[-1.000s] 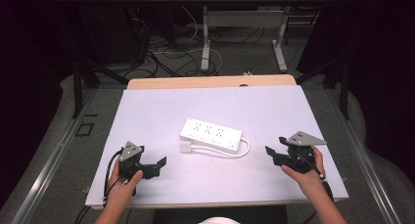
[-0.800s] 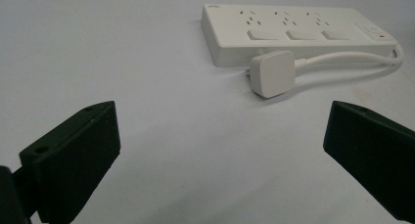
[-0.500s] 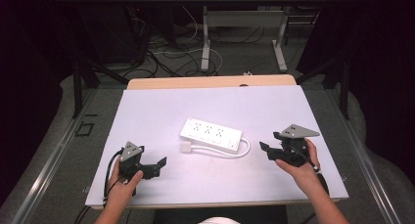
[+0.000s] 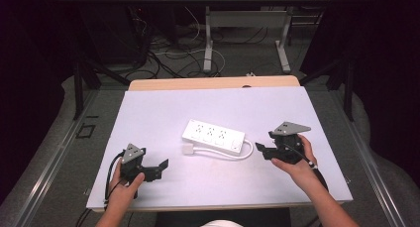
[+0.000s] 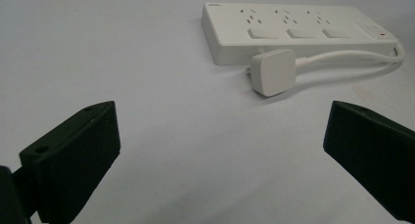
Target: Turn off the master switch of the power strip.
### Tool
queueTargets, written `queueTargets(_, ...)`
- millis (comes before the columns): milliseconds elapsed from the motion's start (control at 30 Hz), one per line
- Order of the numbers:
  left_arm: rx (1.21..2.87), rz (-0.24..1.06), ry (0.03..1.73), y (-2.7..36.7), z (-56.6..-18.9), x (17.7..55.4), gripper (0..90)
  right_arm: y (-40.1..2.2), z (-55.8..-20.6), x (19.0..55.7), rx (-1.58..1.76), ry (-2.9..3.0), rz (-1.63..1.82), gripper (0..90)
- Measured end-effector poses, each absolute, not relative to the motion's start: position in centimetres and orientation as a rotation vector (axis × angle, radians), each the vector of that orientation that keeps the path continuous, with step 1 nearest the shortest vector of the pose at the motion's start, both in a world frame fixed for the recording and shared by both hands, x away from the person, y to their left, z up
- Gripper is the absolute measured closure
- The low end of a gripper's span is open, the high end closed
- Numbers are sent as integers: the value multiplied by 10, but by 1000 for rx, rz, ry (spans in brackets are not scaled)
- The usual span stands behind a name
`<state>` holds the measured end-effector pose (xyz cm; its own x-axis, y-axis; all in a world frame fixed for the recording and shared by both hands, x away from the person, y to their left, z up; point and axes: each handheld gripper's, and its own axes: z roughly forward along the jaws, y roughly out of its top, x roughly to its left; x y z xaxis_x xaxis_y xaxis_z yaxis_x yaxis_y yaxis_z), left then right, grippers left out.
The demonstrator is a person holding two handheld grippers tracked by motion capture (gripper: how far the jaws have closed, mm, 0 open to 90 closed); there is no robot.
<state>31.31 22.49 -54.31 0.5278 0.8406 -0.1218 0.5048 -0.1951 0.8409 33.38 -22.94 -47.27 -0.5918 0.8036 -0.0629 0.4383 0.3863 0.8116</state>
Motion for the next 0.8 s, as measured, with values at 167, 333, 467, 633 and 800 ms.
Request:
queueTargets(167,1848,468,1113,224,-544,313,5,-225,-473,339,1053,2248,1051,363)
queueTargets(333,1849,468,1113,224,-544,313,5,-217,-473,342,1030,2304,1020,363)
queueTargets(467,1850,465,1112,224,-544,313,5,-214,-473,344,1017,2330,987,363)
queueTargets(633,1854,464,1110,224,-544,313,5,-211,-476,347,993,2376,939,363)
queueTargets(800,1860,472,1105,224,-544,314,5,-206,-480,351,957,2419,894,363)
